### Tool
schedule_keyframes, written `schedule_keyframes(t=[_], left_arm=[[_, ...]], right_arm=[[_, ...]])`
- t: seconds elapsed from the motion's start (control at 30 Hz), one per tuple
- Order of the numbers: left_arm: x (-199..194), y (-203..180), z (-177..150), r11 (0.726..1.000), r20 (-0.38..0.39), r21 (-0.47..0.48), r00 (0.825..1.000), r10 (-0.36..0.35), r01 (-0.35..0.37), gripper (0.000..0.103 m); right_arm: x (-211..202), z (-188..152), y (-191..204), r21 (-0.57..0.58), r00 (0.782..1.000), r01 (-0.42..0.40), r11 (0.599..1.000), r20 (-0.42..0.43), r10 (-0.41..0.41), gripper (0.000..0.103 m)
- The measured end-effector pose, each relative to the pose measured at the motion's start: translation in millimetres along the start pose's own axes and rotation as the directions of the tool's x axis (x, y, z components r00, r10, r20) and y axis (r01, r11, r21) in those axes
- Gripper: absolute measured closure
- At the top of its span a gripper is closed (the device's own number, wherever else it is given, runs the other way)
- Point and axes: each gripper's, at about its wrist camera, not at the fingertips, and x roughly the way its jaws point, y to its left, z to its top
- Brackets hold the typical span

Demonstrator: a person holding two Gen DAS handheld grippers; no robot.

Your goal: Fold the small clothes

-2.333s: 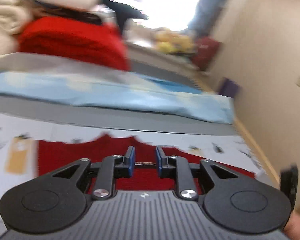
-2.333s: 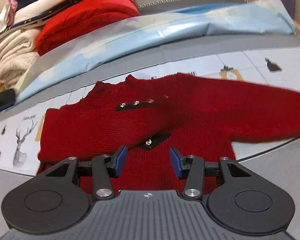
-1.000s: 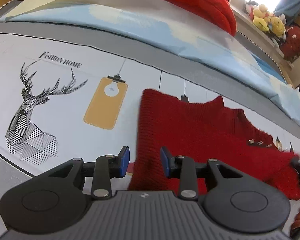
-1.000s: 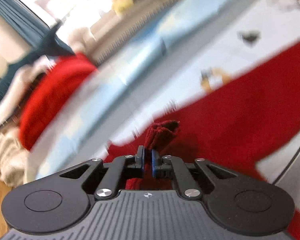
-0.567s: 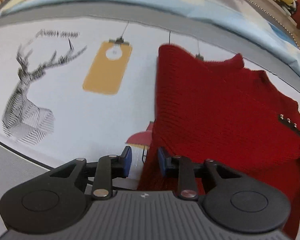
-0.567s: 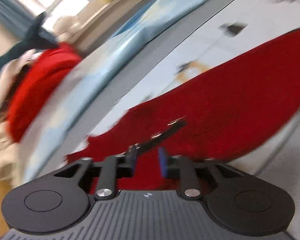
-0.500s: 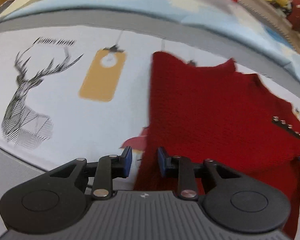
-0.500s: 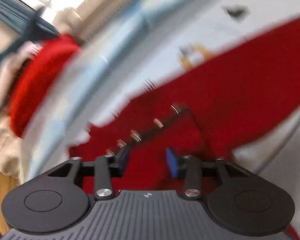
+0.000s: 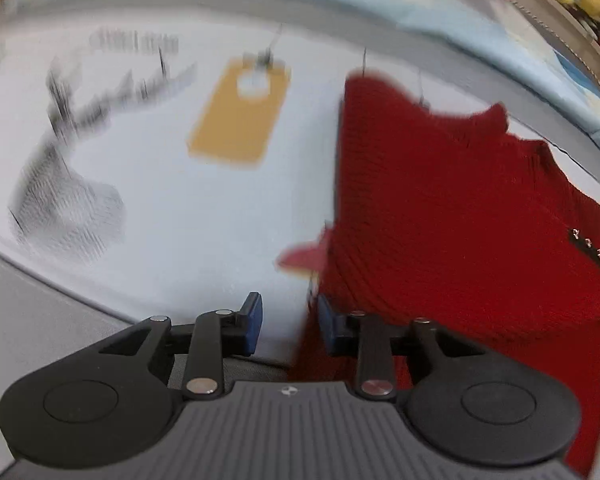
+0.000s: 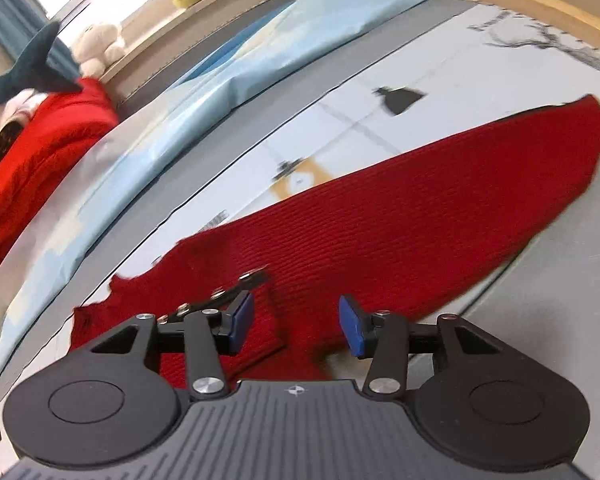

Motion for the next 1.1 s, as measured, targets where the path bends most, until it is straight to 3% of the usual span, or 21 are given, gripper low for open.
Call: schedule_keyframes(t=[0.07,0.2,0.37,0.47,0.57,0.67,0.87,0.97,1.1], left_arm=[[-14.5,-5.9,2.2,0.999,0.069,0.035,0.997,-0.016,0.014,0.070],[-18.7,-8.4,1.7,0.995,0.086,-0.012,0.992,-0.095,0.096,0.070],[-19.6,-17.3,3.1,0.999,0.120,0.011,0.992,-0.035,0.034,0.070],[-20.2,-25.7,-2.7,0.996,0.143,0.070,0.988,-0.058,0.049,0.070],[6.1,-24.2,-11.0,0.997,0.065,0.068,0.997,-0.042,0.038,0.066],[-0.2,-22.2,-6.2,0.999,0.046,0.009,0.998,-0.046,0.046,0.067],[-35.3,-44.7,-1.5,0.990,0.111,0.079,0.986,-0.121,0.113,0.067],[-37.2,-47.7,-2.4,0.988,0.100,0.090,0.986,-0.137,0.128,0.067],[-35.4,-45.9,-2.6,0.988,0.094,0.091,0.986,-0.135,0.126,0.067]], right_arm=[[-3.4,6.2,-16.7,0.011,0.999,0.023,1.000,0.022,-0.023,0.054],[-12.1,11.6,-51.6,0.074,0.995,0.080,0.994,0.055,-0.084,0.054],[-17.9,18.2,-87.5,0.174,0.992,0.086,0.981,0.074,-0.100,0.054],[-18.2,21.9,-105.1,0.247,0.989,0.097,0.964,0.085,-0.121,0.054],[-16.1,24.1,-119.4,0.303,0.990,0.088,0.949,0.081,-0.118,0.054],[-14.2,26.3,-136.6,0.345,0.986,0.090,0.934,0.103,-0.133,0.054],[3.8,34.2,-177.0,0.444,0.974,0.143,0.884,0.096,-0.206,0.054],[15.8,35.7,-199.0,0.516,0.974,0.123,0.847,0.102,-0.204,0.055],[20.4,42.5,-217.1,0.563,0.959,0.078,0.823,0.183,-0.216,0.060]])
